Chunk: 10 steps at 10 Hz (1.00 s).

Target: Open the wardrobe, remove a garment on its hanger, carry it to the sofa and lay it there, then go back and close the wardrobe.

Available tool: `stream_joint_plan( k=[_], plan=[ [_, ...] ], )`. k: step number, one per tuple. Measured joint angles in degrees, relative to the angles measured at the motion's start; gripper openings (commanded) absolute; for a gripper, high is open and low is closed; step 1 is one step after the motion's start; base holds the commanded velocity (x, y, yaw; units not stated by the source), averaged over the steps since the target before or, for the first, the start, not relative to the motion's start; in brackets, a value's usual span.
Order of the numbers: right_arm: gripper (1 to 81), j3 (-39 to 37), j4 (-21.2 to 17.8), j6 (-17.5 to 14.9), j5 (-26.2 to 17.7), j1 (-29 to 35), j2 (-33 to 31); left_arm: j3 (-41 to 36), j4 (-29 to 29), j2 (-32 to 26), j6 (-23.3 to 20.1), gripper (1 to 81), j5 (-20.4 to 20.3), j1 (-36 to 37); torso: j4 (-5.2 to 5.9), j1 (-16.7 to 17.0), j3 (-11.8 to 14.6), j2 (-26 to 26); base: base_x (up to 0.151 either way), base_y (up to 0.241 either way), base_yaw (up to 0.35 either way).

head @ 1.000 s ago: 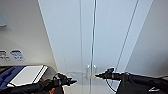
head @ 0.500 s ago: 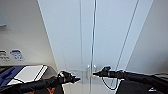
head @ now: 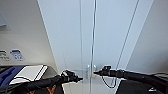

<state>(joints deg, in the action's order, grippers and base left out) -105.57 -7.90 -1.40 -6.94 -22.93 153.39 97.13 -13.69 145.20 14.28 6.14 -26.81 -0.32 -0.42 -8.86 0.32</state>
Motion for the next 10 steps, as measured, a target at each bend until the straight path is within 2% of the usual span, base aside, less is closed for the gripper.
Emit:
stream_joint_plan(
  k=[10],
  plan=[
    [81.1, -5.8, 0.0, 0.6, 0.8, 0.1, 6.1, 10.4, 0.0, 8.8, 0.0, 81.1, 0.3, 0.5, 0.0, 0.0, 0.0, 0.0, 0.0, 0.0, 0.0]
  ],
)
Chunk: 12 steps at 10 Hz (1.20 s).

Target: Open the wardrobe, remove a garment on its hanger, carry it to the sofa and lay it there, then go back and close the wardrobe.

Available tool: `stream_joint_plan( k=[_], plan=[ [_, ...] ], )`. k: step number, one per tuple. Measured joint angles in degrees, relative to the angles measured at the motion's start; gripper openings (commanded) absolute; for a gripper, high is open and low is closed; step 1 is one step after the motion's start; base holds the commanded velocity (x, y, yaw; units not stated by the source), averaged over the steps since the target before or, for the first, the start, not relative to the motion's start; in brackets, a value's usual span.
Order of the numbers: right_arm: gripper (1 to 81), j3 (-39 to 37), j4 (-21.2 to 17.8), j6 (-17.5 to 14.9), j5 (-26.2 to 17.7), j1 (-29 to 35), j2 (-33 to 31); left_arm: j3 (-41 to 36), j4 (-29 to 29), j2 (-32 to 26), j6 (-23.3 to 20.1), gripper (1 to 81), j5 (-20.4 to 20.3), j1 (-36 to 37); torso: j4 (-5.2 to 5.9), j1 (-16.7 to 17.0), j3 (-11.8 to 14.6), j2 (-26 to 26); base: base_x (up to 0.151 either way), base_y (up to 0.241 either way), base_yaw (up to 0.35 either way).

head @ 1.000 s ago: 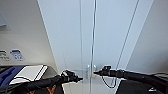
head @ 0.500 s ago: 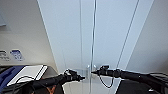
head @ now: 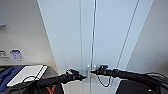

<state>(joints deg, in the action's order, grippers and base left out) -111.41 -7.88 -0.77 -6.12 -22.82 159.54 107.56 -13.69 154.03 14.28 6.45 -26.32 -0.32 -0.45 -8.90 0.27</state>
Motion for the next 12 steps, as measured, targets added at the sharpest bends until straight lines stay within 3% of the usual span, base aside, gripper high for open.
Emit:
stream_joint_plan(
  k=[12],
  plan=[
    [81.1, -0.5, 0.0, 1.9, 0.7, 0.0, 0.4, 13.7, -0.1, 13.1, 0.2, 81.1, 0.8, 0.6, 0.0, 0.0, 0.0, 0.0, 0.0, 0.0, 0.0]
  ],
)
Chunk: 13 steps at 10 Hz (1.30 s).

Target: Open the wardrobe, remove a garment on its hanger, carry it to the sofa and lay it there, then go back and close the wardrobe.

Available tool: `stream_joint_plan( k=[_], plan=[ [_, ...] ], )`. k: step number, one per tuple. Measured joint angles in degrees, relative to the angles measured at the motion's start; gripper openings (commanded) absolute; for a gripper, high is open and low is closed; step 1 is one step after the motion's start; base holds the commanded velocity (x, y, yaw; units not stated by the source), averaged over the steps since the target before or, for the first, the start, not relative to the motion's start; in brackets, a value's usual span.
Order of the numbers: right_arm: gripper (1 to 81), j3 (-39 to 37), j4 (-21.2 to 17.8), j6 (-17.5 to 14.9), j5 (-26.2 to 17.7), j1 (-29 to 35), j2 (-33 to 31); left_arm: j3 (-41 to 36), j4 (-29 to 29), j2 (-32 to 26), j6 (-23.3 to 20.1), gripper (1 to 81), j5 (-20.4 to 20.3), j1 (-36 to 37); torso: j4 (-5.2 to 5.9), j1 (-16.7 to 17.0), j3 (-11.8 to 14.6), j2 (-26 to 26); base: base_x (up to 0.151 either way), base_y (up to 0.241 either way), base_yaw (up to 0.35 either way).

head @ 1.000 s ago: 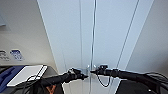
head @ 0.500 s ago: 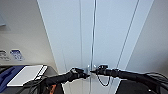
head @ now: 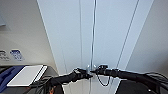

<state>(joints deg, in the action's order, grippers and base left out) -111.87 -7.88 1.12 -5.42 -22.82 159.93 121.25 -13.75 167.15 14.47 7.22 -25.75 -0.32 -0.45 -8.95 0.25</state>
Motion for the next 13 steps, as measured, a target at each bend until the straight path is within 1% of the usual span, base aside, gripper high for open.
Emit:
stream_joint_plan(
  k=[9, 11, 13],
  plan=[
    [81.1, -0.5, 0.2, 0.0, -0.1, 0.0, 0.3, 3.0, -0.4, 2.8, 0.4, 81.1, 0.9, 0.1, 0.0, 0.1, 0.0, 0.0, 0.0, 0.0, 0.0],
    [81.1, -0.5, 0.2, 0.0, 0.0, 0.0, 0.5, 1.8, -0.6, 2.2, 0.4, 81.1, 1.1, 0.0, 0.0, 0.0, 0.0, 0.0, 0.0, 0.0, 0.0],
    [81.1, -0.1, 0.1, 0.0, 0.1, -0.1, 0.4, -1.0, -0.9, 0.7, 0.4, 81.1, 1.6, 0.0, 0.0, 0.0, 0.0, 0.0, 0.0, 0.0, 0.0]
  ],
)
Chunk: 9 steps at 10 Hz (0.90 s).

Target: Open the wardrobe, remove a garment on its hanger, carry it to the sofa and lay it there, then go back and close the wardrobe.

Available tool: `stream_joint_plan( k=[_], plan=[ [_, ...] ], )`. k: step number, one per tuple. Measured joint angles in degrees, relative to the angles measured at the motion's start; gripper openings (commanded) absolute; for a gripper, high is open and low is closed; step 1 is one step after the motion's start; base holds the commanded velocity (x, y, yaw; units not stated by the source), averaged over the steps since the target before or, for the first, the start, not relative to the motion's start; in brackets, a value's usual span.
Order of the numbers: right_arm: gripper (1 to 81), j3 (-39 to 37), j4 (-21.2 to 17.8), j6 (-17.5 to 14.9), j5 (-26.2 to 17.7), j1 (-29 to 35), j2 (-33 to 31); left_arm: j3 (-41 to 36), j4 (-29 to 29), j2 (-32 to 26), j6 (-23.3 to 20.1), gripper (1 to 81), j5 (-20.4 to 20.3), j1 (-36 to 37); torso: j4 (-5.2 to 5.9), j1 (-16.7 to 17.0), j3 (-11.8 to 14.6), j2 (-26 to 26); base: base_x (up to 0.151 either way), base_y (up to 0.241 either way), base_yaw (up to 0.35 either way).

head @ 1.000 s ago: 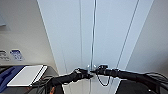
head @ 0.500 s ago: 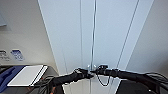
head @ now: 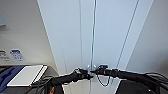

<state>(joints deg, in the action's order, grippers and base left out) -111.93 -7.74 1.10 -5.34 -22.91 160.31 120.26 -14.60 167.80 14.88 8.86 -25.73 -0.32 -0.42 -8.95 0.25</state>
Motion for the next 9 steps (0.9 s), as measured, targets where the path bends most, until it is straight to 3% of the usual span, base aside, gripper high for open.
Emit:
stream_joint_plan(
  k=[6, 9],
  plan=[
    [81.1, 4.2, -0.1, -0.2, 4.4, -1.6, -2.4, -8.8, -0.6, -4.5, 0.0, 81.1, 1.5, -0.1, 0.0, -0.1, 0.0, -0.1, 0.0, 0.0, 0.0],
    [81.1, 5.5, 0.7, -0.6, 3.9, -1.7, -3.2, -13.2, -2.1, -6.9, -0.1, 81.1, 2.6, -0.8, 0.0, -0.2, 0.0, -0.1, 0.0, 0.0, 0.0]
  ],
)
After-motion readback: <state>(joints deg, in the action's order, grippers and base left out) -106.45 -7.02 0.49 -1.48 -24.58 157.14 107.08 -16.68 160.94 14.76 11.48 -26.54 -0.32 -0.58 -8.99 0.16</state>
